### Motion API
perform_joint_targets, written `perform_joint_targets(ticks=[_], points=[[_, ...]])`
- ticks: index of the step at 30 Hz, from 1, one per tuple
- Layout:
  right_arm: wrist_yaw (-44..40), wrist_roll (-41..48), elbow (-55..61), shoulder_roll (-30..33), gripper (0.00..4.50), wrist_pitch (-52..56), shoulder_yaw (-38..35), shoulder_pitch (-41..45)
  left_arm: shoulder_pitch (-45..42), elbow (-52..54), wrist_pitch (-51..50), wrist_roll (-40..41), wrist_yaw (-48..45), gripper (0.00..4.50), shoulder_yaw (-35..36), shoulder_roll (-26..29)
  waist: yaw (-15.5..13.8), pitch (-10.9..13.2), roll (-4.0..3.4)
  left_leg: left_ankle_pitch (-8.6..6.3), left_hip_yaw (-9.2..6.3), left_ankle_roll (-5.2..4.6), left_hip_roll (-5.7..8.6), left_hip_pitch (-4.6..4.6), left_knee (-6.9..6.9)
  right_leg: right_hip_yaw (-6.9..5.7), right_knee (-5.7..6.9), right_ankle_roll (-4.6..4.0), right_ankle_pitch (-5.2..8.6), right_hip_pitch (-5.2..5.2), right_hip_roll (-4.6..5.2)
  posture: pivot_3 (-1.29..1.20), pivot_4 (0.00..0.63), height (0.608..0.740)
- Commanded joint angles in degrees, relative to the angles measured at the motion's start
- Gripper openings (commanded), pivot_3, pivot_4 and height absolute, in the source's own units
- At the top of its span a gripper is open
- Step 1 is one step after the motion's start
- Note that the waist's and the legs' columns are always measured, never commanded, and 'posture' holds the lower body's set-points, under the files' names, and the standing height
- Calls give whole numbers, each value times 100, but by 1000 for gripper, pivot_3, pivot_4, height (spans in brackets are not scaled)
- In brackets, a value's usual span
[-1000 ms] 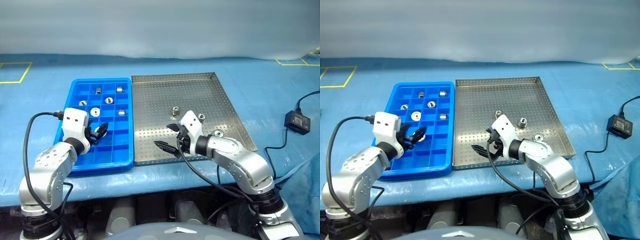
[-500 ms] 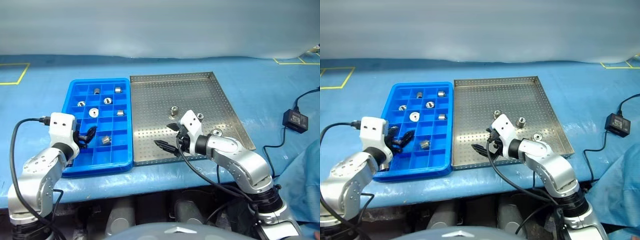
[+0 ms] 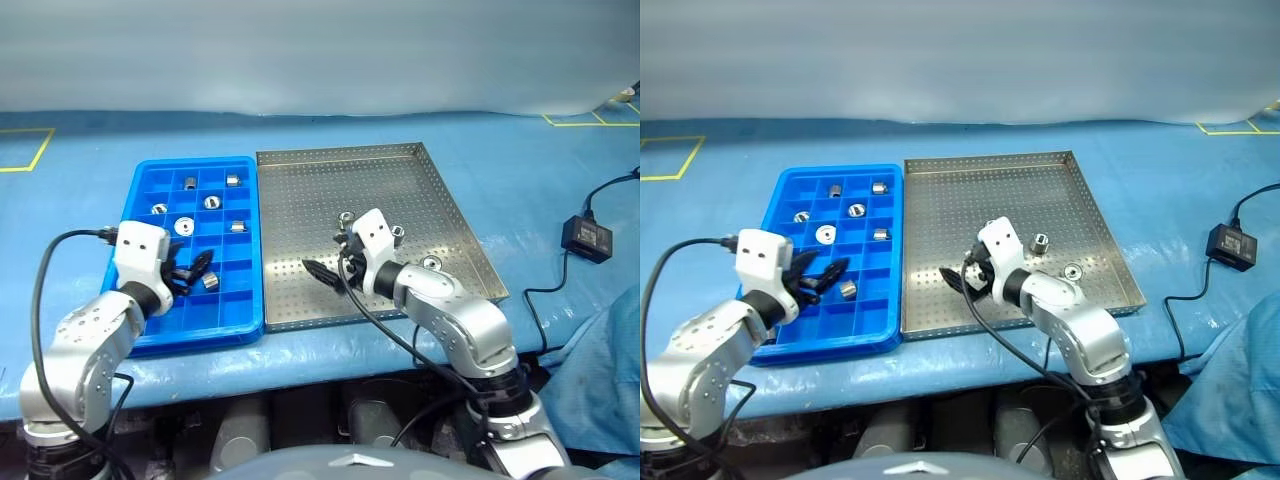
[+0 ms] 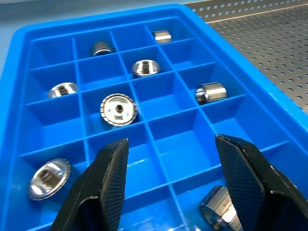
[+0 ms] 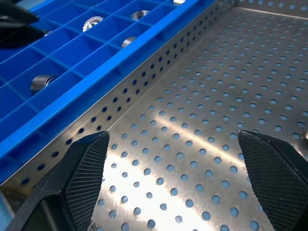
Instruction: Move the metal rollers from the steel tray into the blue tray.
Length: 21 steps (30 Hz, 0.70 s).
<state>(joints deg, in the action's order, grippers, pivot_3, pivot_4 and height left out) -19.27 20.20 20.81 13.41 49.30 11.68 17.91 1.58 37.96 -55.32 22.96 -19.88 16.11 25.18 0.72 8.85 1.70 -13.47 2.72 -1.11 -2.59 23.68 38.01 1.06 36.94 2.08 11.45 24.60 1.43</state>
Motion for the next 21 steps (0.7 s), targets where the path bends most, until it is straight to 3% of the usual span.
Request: perform_joint_targets(ticks=[1,11,17,21], points=[[631,-324,-333,-427,4500,-87,-185,444,25,299,303,97,-151,3103,-328,22,-7,0,-1,0,0,0,0,0,-1,0,0,-1,0,1,0,39,150,740],[2142,-1288,-2276,-1440,4500,-651,-577,1499,-191,312,771,240,-555,3103,-1374,6,-21,1,-2,0,-5,0,5,6,-7,-3,-3,-26,-16,2,1,77,150,740],[2907,-1487,-2786,-1810,4500,-982,-1147,1734,-60,322,863,237,-486,3103,-1487,-9,-10,2,-4,0,-6,0,5,4,-16,-3,-3,-27,-15,3,-4,88,150,740],[2877,-1348,-3280,-1955,4500,-883,-1411,1798,84,346,912,225,-430,3103,-1463,-24,-13,2,-4,0,-8,0,4,3,-17,-5,-3,-29,-13,2,-4,102,150,740]])
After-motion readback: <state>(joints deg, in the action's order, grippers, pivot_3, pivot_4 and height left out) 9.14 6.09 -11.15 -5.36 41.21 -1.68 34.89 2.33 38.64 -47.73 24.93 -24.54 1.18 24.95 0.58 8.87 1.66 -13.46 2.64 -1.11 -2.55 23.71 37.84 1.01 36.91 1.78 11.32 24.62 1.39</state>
